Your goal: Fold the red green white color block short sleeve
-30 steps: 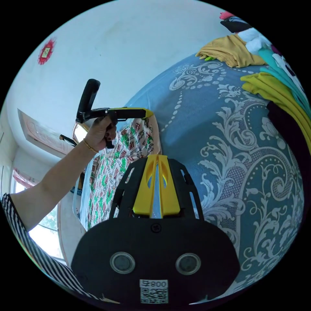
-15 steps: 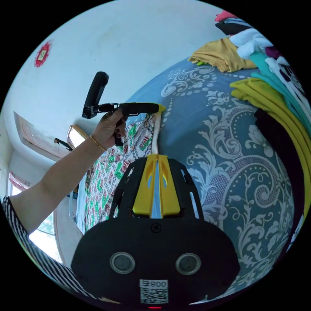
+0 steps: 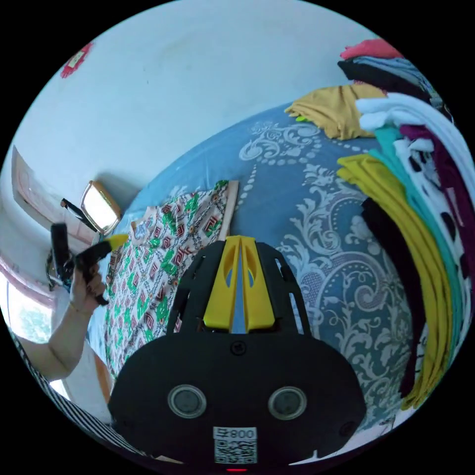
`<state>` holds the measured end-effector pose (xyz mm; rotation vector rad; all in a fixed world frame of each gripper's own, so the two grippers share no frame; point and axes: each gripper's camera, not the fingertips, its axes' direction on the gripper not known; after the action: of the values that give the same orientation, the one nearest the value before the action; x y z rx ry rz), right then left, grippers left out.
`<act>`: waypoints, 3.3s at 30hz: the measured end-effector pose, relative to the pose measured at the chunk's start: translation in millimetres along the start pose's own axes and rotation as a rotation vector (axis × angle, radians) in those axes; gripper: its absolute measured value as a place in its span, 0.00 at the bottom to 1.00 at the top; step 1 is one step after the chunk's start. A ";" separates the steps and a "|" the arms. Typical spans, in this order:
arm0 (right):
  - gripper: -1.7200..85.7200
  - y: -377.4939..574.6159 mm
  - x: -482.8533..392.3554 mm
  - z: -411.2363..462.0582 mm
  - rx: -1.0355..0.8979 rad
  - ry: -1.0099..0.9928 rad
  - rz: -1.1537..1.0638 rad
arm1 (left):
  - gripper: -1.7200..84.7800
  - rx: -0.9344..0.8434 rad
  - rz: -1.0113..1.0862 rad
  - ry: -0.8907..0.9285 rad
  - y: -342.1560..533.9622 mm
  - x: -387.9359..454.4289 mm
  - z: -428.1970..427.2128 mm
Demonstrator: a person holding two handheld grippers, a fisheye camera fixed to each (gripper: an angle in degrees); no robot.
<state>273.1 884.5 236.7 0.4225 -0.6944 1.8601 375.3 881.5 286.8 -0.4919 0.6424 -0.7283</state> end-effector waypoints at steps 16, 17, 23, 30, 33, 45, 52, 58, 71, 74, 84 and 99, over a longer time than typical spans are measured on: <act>0.02 -54.1 -389.6 77.6 -0.251 -0.337 -0.660 | 0.09 0.320 -0.875 -0.312 225.0 -110.0 -343.6; 0.02 -55.5 -408.1 85.2 -0.267 -0.331 -0.688 | 0.08 0.333 -0.881 -0.293 220.7 -113.1 -350.3; 0.04 -75.2 -589.5 158.7 -0.396 -0.316 -0.932 | 0.04 0.403 -0.682 -0.200 186.3 -48.9 -396.5; 0.07 -85.6 -733.3 237.7 -0.581 -0.248 -1.056 | 0.03 0.285 -0.443 -0.281 138.1 57.2 -399.0; 0.09 -81.1 -763.4 265.4 -0.646 -0.186 -1.076 | 0.03 0.253 -0.441 -0.306 126.9 83.2 -400.1; 0.07 -57.5 -855.3 335.6 -0.625 0.105 -1.228 | 0.03 0.283 -0.494 -0.246 107.1 144.0 -459.6; 0.03 -97.5 -878.9 328.5 -0.603 -0.170 -1.101 | 0.03 0.322 -0.501 -0.294 99.9 185.2 -505.2; 0.03 -159.5 -889.1 326.1 -0.536 -0.613 -0.830 | 0.03 0.433 -0.524 -0.451 108.9 211.0 -587.0; 0.06 -172.2 -916.3 391.3 -0.576 -0.517 -0.811 | 0.08 0.392 -0.726 -0.481 143.7 208.4 -633.3; 0.09 -170.5 -916.5 384.1 -0.533 -0.496 -0.843 | 0.08 0.422 -0.720 -0.476 139.2 221.4 -634.8; 0.08 -157.3 -921.8 417.2 -0.592 -0.311 -0.884 | 0.07 0.182 -0.664 -0.564 85.7 205.6 -607.6; 0.06 -131.6 -942.1 441.0 -0.697 -0.297 -1.075 | 0.05 0.186 -0.672 -0.639 97.7 226.6 -585.2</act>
<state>739.5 -38.3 62.4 0.4715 -0.9918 0.4976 148.2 668.0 -266.6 -0.7333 -0.2130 -1.1748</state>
